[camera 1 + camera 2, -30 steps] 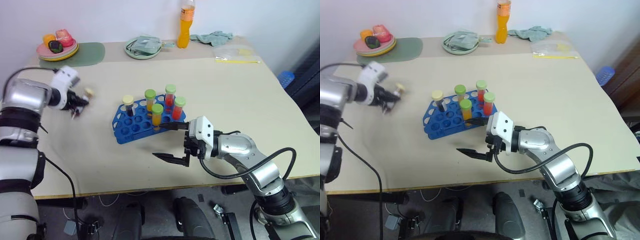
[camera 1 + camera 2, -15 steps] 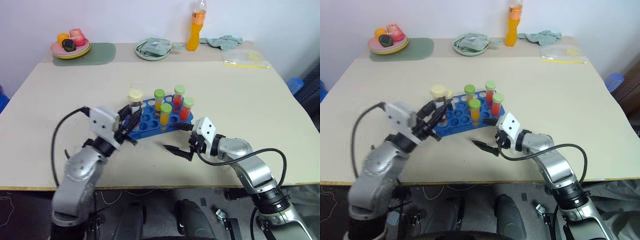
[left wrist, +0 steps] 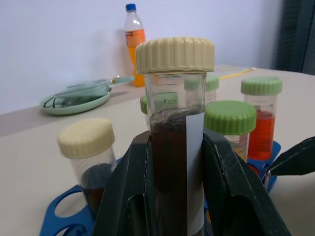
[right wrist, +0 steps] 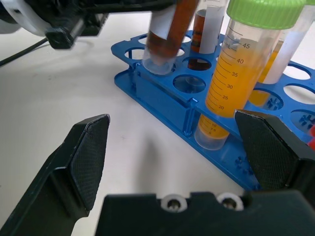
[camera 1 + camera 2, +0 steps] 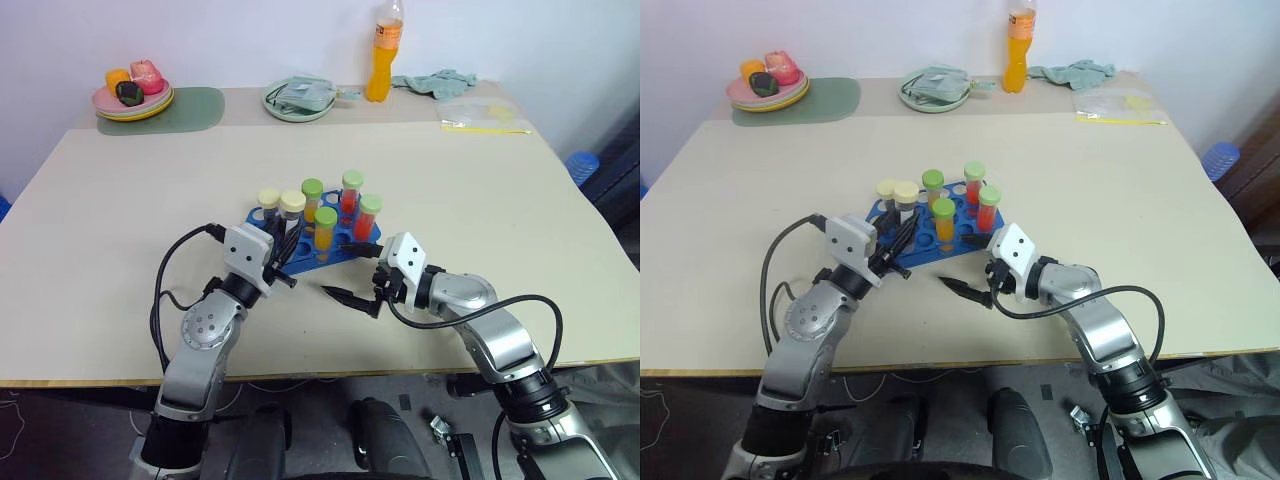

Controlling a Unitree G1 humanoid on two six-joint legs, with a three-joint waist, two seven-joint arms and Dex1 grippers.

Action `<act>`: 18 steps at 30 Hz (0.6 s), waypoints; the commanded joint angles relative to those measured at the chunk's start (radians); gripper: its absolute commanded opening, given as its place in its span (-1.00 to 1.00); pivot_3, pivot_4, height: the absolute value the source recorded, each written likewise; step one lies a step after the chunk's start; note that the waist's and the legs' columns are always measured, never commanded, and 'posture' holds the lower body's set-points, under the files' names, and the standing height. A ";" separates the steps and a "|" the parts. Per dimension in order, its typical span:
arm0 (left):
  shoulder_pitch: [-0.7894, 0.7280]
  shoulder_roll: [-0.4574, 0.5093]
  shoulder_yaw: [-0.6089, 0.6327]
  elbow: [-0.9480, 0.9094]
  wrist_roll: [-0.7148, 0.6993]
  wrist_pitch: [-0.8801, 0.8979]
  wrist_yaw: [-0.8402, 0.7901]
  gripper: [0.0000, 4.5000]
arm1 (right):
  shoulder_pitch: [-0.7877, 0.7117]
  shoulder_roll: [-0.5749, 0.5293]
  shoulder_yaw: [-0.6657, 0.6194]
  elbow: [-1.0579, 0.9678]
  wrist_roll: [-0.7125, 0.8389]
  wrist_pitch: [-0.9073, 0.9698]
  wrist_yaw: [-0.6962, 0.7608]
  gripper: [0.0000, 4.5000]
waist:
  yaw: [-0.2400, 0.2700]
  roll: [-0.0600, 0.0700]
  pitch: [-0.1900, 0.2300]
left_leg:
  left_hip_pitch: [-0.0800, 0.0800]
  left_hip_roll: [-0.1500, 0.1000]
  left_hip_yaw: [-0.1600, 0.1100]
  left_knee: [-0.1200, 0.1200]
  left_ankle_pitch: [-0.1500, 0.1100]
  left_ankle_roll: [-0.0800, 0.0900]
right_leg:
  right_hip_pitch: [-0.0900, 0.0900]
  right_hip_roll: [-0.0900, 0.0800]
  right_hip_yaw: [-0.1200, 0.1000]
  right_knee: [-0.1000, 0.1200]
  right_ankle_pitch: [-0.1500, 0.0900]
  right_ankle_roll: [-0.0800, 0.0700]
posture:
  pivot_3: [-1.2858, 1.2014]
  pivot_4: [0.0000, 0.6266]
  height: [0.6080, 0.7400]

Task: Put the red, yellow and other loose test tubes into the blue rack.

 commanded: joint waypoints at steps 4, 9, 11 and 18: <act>-0.019 0.000 -0.017 0.012 0.048 -0.031 0.017 -0.67 | 0.010 -0.006 -0.015 -0.052 0.004 -0.001 -0.001 1.00 | -0.001 0.000 0.000 | 0.000 0.000 0.000 0.000 0.000 0.000 | 0.000 0.000 0.000 0.000 0.000 0.000 | 0.03 -0.52 1.00; -0.006 0.003 -0.011 0.005 0.066 -0.022 0.032 -0.67 | 0.012 -0.001 -0.010 -0.055 0.004 0.003 -0.002 1.00 | -0.001 0.000 0.000 | 0.000 0.000 0.000 0.000 0.000 0.000 | 0.000 0.000 0.000 0.000 0.000 0.000 | 0.03 -0.52 1.00; 0.001 0.003 -0.008 -0.002 0.068 -0.012 0.035 -0.67 | 0.014 0.001 -0.006 -0.055 0.003 0.002 -0.002 1.00 | -0.001 0.000 0.000 | 0.000 0.000 0.000 0.000 0.000 0.000 | 0.000 0.000 0.000 0.000 0.000 0.000 | 0.03 -0.52 1.00; 0.016 0.011 -0.010 -0.008 0.068 0.007 0.031 -0.67 | 0.014 0.008 0.004 -0.044 -0.002 -0.005 0.001 1.00 | -0.001 0.000 0.000 | 0.000 0.000 0.000 0.000 0.000 0.000 | 0.000 0.000 0.000 0.000 0.000 0.000 | 0.03 -0.52 1.00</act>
